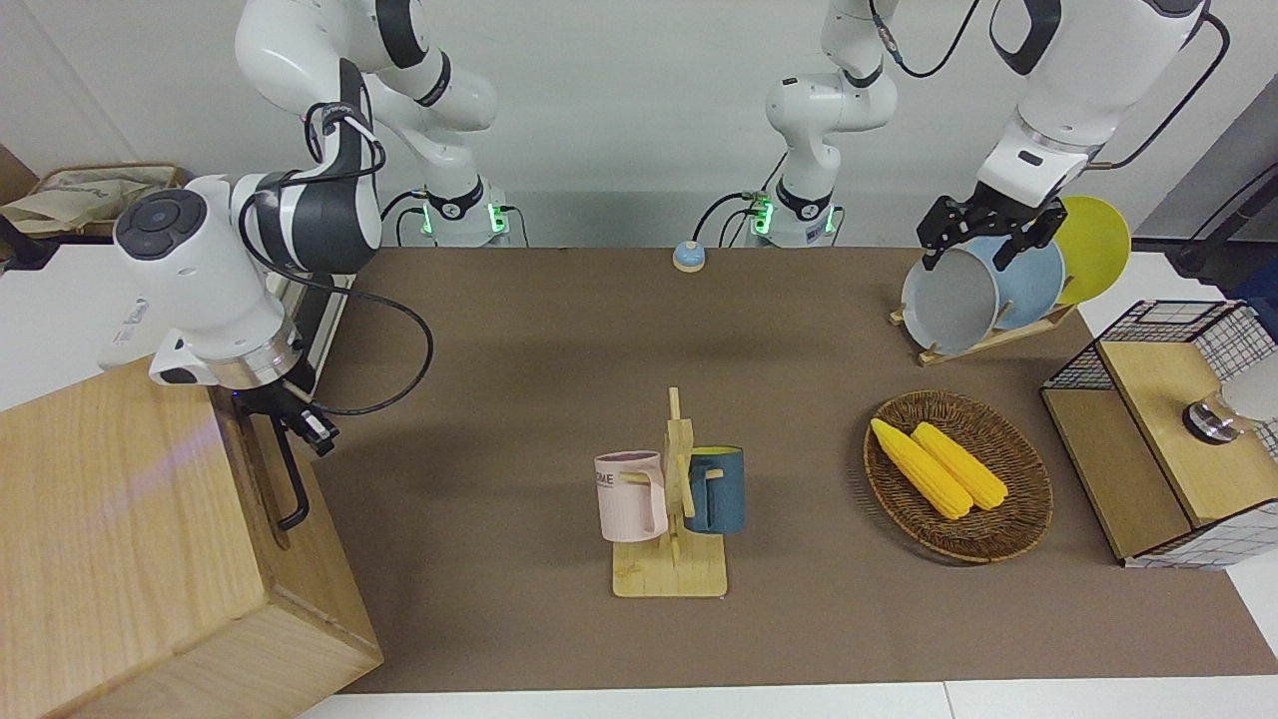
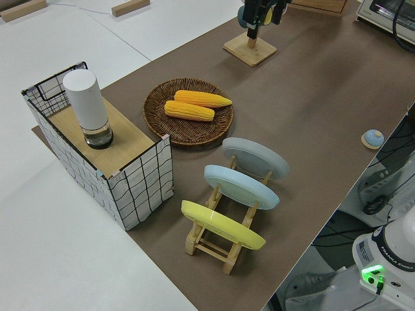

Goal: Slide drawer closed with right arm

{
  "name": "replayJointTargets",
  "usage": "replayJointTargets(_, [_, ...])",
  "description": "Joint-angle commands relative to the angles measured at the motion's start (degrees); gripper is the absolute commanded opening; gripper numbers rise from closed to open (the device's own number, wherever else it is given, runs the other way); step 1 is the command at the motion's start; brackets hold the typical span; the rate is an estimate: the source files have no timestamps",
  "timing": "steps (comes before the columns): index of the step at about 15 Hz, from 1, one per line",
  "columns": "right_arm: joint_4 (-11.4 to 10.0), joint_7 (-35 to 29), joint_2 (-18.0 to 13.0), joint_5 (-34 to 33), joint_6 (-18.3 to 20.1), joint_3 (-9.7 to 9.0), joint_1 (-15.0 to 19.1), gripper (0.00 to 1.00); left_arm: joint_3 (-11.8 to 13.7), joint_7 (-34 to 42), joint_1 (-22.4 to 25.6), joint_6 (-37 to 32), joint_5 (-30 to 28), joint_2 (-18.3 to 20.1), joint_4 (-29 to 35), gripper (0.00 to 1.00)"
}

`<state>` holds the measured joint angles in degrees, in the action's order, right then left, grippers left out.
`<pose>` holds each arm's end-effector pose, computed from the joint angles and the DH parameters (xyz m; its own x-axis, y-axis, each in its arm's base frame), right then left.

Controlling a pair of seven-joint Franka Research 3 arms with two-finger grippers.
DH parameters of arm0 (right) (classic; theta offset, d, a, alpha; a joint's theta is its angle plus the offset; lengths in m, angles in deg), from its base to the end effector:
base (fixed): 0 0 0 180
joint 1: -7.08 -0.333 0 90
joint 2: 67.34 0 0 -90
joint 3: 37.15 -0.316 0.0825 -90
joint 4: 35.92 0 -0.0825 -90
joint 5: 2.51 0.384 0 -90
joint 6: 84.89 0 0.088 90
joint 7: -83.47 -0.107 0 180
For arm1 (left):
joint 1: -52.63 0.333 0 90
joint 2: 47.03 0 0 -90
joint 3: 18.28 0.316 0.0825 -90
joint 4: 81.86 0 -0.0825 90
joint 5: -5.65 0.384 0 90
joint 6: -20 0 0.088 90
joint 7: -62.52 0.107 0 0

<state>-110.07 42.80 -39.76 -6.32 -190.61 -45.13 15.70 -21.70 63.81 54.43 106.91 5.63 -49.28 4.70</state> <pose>0.7062 -0.0337 0.4793 0.7475 -0.6619 0.0567 -0.6602 -0.7496 -0.0476 0.5612 -0.0152 0.6262 0.9982 -0.0508 -0.0330 -0.0507 -0.9987 0.0034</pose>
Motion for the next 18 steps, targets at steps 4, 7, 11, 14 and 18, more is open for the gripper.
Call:
replayJointTargets(4, [2.25, 2.7, 1.16, -0.33, 1.13, -0.72, 0.09, 0.0, -0.37, 0.56, 0.22, -1.13, 0.98, -0.65, -1.4, 0.99])
replayJointTargets(7, [2.07, 4.63, 0.64, -0.76, 3.32, -1.42, -1.85, 0.0, -0.37, 0.56, 0.22, -1.13, 0.98, -0.65, -1.49, 0.99])
replayJointTargets(11, [1.99, 5.16, -1.3, -0.94, 6.93, -1.42, -7.21, 0.0, -0.37, 0.56, 0.22, -1.13, 0.98, -0.65, -1.49, 0.99])
replayJointTargets(14, [1.81, 6.65, -2.96, -0.85, 8.24, -1.42, -9.75, 0.0, -0.37, 0.56, 0.22, -1.13, 0.98, -0.65, -1.4, 0.99])
replayJointTargets(18, [1.2, 11.57, -6.39, -0.85, 12.9, -1.34, -12.48, 0.0, -0.37, 0.56, 0.22, -1.13, 0.98, -0.65, -1.49, 0.99])
